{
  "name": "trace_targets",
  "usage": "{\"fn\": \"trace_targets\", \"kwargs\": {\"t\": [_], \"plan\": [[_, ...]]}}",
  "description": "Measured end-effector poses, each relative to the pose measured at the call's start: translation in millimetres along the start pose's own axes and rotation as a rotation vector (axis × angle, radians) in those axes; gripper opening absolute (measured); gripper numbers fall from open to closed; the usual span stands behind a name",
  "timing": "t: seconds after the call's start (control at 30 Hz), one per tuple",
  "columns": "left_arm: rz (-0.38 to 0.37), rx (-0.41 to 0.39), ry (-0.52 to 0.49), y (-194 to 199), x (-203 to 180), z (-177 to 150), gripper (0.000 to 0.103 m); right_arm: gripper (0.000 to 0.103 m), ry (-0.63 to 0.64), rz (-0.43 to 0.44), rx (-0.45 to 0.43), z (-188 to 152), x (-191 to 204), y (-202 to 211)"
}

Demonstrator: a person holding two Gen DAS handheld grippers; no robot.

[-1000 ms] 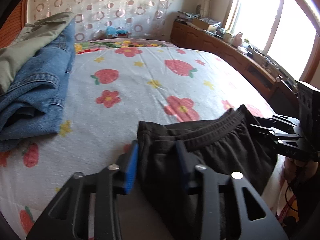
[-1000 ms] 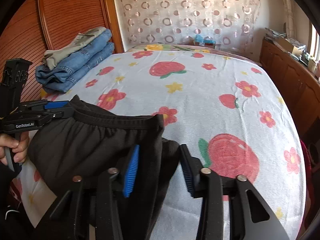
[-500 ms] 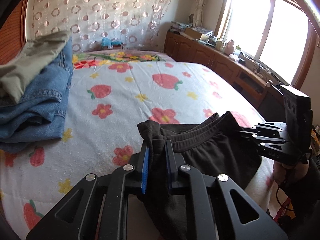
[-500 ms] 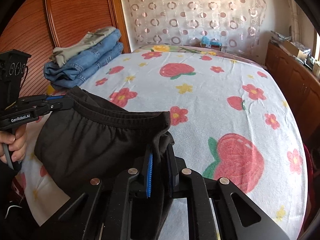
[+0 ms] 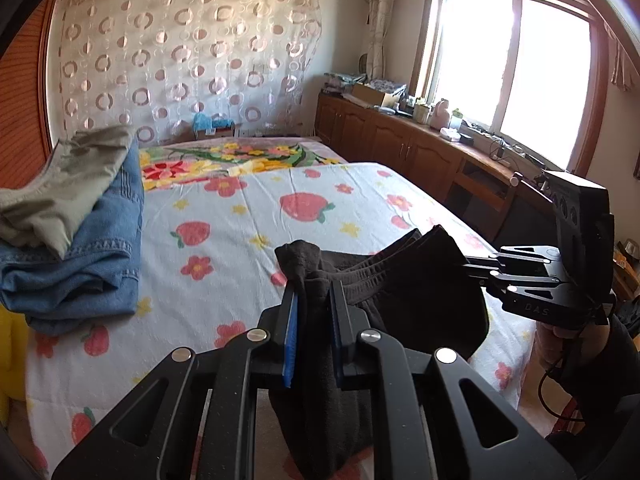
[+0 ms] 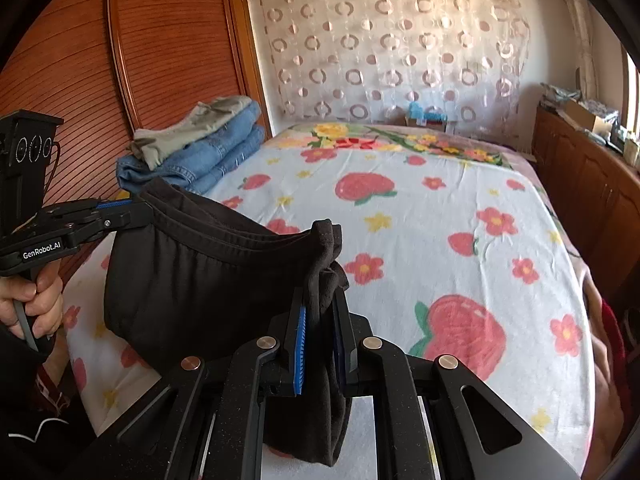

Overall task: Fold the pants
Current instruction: 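Close the left gripper on the folded black shorts and lift them, then carry the held black shorts with the left gripper over to the jeans stack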

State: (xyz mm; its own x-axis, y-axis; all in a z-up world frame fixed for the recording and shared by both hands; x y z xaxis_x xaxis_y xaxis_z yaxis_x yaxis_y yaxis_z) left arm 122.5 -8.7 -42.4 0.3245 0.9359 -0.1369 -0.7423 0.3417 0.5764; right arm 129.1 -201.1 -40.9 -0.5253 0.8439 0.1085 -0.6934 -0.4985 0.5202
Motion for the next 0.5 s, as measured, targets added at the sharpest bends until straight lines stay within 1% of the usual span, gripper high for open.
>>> {"fn": "trace_targets", "kwargs": {"t": [0.17,0.5], "plan": [[0.006,-0.037,-0.007,13,-3,8,0.015,0.011,0.006,-0.002,-0.032,2,3,9],[0.023,-0.112,-0.033,41,-8,26,0.015,0.011,0.037,-0.007,-0.098,16,12,28]]}}
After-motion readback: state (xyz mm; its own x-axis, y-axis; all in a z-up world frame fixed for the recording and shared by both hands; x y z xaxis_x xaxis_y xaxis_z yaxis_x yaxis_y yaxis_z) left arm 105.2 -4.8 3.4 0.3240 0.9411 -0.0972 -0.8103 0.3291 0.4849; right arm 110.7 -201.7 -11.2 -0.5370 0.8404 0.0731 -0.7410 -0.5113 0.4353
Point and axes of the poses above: each gripper's, at about its wrist camera, not at the fingertips, and y roughly against the way its jaws point, x to its left, z to its top, the point moved 2 cm from there along -y, roughly the way its jaws point, and after that the axes turned 2 degrees about z, right-handed, at the moved point
